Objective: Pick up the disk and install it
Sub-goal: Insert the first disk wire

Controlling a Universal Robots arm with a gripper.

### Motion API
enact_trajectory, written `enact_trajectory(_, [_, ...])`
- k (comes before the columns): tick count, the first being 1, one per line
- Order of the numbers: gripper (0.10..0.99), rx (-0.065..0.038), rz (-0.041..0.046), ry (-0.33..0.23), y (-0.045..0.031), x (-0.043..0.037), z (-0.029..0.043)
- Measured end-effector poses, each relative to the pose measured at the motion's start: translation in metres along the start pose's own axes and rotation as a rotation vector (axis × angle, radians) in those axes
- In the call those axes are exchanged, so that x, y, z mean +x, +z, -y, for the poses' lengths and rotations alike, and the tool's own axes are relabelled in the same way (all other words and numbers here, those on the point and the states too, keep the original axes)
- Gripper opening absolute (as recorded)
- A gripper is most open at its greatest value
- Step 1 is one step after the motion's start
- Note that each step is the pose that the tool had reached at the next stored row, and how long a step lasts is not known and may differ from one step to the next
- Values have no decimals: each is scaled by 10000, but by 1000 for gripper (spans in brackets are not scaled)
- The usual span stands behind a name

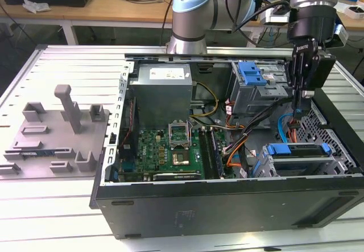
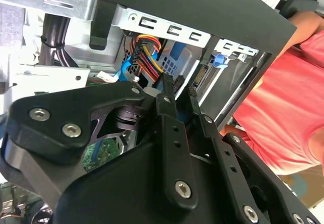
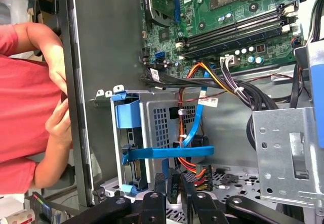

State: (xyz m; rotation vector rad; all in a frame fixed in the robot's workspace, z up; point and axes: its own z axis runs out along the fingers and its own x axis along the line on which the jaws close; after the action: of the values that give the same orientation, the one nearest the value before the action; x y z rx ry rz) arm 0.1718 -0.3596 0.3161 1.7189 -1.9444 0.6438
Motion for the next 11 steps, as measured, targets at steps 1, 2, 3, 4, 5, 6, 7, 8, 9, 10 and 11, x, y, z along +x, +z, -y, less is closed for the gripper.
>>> enact_trajectory(1, [259, 1, -15, 1, 4, -3, 0])
enact_trajectory(2, [259, 3, -31, 1, 8, -6, -1])
enact_trajectory(3, [259, 5, -48, 2, 11, -9, -1])
enact_trajectory(4, [259, 9, -76, 2, 11, -13, -1])
enact_trajectory(5, [259, 10, -85, 2, 10, -15, -1])
enact_trajectory(6, [259, 10, -87, 2, 9, -16, -1])
enact_trajectory(7, [259, 10, -87, 3, 9, -16, -1])
enact_trajectory(8, [259, 9, -85, 3, 9, -17, -2])
enact_trajectory(9, [259, 10, -85, 2, 9, -18, -2])
enact_trajectory(10, [259, 10, -86, 2, 8, -18, -2])
enact_trajectory(11, [259, 10, -85, 2, 8, -18, -2])
